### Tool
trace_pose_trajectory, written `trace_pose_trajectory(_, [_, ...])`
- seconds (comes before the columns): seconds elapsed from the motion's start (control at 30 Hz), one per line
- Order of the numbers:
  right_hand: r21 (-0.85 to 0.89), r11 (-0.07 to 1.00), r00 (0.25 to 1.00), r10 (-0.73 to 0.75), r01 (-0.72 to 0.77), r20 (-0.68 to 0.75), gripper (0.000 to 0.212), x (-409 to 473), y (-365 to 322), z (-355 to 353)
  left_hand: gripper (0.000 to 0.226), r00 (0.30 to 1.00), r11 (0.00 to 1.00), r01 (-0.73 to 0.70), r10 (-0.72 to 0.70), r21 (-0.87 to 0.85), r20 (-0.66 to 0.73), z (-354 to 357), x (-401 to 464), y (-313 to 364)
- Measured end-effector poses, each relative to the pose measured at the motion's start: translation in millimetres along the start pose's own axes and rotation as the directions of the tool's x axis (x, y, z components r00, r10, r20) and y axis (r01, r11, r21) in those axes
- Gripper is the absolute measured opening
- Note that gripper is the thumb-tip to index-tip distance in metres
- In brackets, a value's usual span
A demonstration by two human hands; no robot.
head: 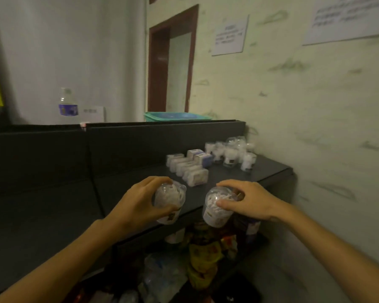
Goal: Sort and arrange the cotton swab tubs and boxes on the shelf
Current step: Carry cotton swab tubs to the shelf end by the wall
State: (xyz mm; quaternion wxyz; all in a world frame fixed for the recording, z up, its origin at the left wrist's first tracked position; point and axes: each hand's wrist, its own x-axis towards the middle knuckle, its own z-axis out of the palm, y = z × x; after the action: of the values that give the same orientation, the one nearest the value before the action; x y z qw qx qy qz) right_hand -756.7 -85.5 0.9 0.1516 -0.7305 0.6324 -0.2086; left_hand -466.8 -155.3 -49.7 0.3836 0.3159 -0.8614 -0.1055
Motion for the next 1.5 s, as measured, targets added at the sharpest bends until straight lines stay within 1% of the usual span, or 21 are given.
trace_pose_trajectory(0.13, [-0.009, 0.996, 0.994, 0.093, -0.094, -0.063, 0.055, -4.4, 47.5, -29.3, 0.066, 0.998, 0.998, -0.032, 0.034, -0.049, 0.049, 41.9, 48.5, 8.8])
trace_pose_trajectory(0.27, [-0.009, 0.991, 0.983, 0.128, -0.13, -0.134, 0.056, 6.7, 97.2, -57.3, 0.061, 0.994, 0.993, -0.094, 0.098, -0.07, 0.056, 83.9, 94.4, 10.0])
trace_pose_trajectory(0.37, [-0.018, 0.991, 0.975, 0.127, -0.133, -0.183, 0.057, 27.6, 132.0, -74.8, 0.059, 0.99, 0.99, -0.128, 0.131, -0.058, 0.051, 114.0, 129.9, 6.9])
trace_pose_trajectory(0.5, [-0.016, 0.992, 0.973, 0.117, -0.123, -0.197, 0.041, 67.5, 171.1, -96.1, 0.063, 0.986, 0.986, -0.16, 0.162, -0.05, 0.038, 146.3, 188.4, -2.6])
trace_pose_trajectory(0.57, [-0.03, 0.992, 0.976, 0.111, -0.119, -0.185, 0.036, 91.9, 192.0, -110.3, 0.062, 0.989, 0.988, -0.145, 0.146, -0.062, 0.016, 162.3, 222.9, -6.9])
trace_pose_trajectory(0.73, [-0.02, 0.994, 0.968, 0.102, -0.11, -0.228, 0.043, 132.9, 230.0, -138.5, 0.059, 0.991, 0.986, -0.124, 0.117, -0.113, -0.067, 188.5, 290.9, -10.8])
trace_pose_trajectory(0.83, [-0.006, 0.994, 0.965, 0.106, -0.111, -0.24, 0.042, 145.2, 254.5, -149.3, 0.063, 0.989, 0.986, -0.137, 0.131, -0.099, -0.064, 209.0, 321.5, -15.3])
trace_pose_trajectory(0.97, [-0.035, 0.992, 0.962, 0.11, -0.123, -0.251, 0.042, 155.3, 285.5, -168.2, 0.069, 0.989, 0.987, -0.148, 0.146, -0.066, -0.034, 227.0, 352.8, -12.0])
trace_pose_trajectory(1.07, [-0.05, 0.992, 0.951, 0.095, -0.114, -0.293, 0.042, 171.4, 309.6, -186.0, 0.067, 0.985, 0.986, -0.157, 0.151, -0.064, -0.087, 232.3, 377.4, -7.6])
trace_pose_trajectory(1.13, [-0.057, 0.993, 0.954, 0.081, -0.102, -0.289, 0.044, 185.3, 323.7, -194.7, 0.065, 0.981, 0.986, -0.159, 0.153, -0.049, -0.117, 237.5, 390.7, -6.6])
trace_pose_trajectory(1.2, [-0.064, 0.995, 0.963, 0.06, -0.079, -0.262, 0.046, 200.9, 336.6, -201.1, 0.064, 0.984, 0.989, -0.144, 0.139, -0.037, -0.111, 246.0, 402.9, -5.8])
trace_pose_trajectory(1.3, [-0.06, 0.998, 0.975, 0.004, -0.018, -0.222, 0.045, 226.9, 357.1, -205.9, 0.063, 0.989, 0.995, -0.099, 0.098, -0.006, -0.107, 260.0, 421.9, -4.2])
trace_pose_trajectory(1.43, [-0.08, 0.995, 0.985, -0.073, 0.061, -0.154, 0.049, 267.0, 391.1, -215.0, 0.061, 0.985, 0.999, -0.026, 0.029, 0.023, -0.172, 281.0, 447.2, -2.9])
trace_pose_trajectory(1.5, [-0.082, 0.992, 0.986, -0.107, 0.097, -0.128, 0.049, 284.6, 408.2, -222.9, 0.058, 0.982, 1.0, 0.022, -0.02, 0.009, -0.187, 293.4, 460.7, -2.9])
